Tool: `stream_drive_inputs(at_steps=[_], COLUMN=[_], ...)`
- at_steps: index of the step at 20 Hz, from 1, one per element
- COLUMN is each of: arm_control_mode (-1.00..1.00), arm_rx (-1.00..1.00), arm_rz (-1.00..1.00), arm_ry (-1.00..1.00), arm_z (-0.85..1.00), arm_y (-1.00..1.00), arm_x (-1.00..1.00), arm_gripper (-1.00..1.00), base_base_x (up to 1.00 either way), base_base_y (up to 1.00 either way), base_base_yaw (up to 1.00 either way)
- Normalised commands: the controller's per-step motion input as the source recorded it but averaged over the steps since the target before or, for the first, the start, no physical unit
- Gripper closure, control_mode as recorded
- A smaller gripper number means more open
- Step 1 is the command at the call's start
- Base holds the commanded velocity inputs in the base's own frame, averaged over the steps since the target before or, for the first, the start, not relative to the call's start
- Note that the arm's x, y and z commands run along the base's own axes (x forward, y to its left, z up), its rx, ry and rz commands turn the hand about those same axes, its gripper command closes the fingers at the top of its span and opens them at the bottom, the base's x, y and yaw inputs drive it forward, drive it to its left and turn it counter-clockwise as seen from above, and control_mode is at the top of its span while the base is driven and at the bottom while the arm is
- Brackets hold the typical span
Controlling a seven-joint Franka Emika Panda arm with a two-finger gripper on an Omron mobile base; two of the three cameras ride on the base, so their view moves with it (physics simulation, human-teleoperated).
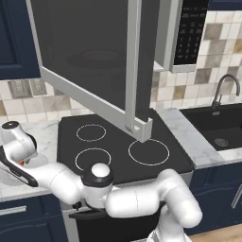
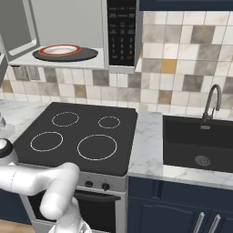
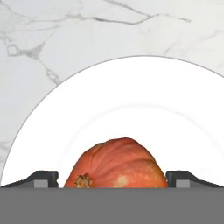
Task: Pick the squash from the counter and place it in the microwave. Then turn on the microwave.
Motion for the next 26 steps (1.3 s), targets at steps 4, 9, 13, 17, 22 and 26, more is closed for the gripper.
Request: stream_drive_inputs(at_steps=[4, 9, 13, 17, 22, 26], arm_control_mode=[-1.0, -1.0, -1.0, -1.0, -1.0, -1.0], arm_rx=[0.0, 0.0, 0.0, 0.0, 0.0, 0.0], arm_rz=[0.0, 0.0, 0.0, 0.0, 0.0, 0.0], arm_ry=[0.01, 0.0, 0.0, 0.0, 0.0, 0.0], arm_z=[-0.02, 0.0, 0.0, 0.0, 0.0, 0.0], arm_y=[0.08, 0.0, 0.0, -0.03, -0.16, -0.27], arm_x=[0.0, 0.0, -0.01, -0.13, -0.18, -0.25], arm_gripper=[1.0, 1.0, 1.0, 1.0, 1.0, 1.0], base_base_x=[0.0, 0.0, 0.0, 0.0, 0.0, 0.0], base_base_y=[0.0, 0.0, 0.0, 0.0, 0.0, 0.0], base_base_yaw=[0.0, 0.0, 0.0, 0.0, 0.0, 0.0])
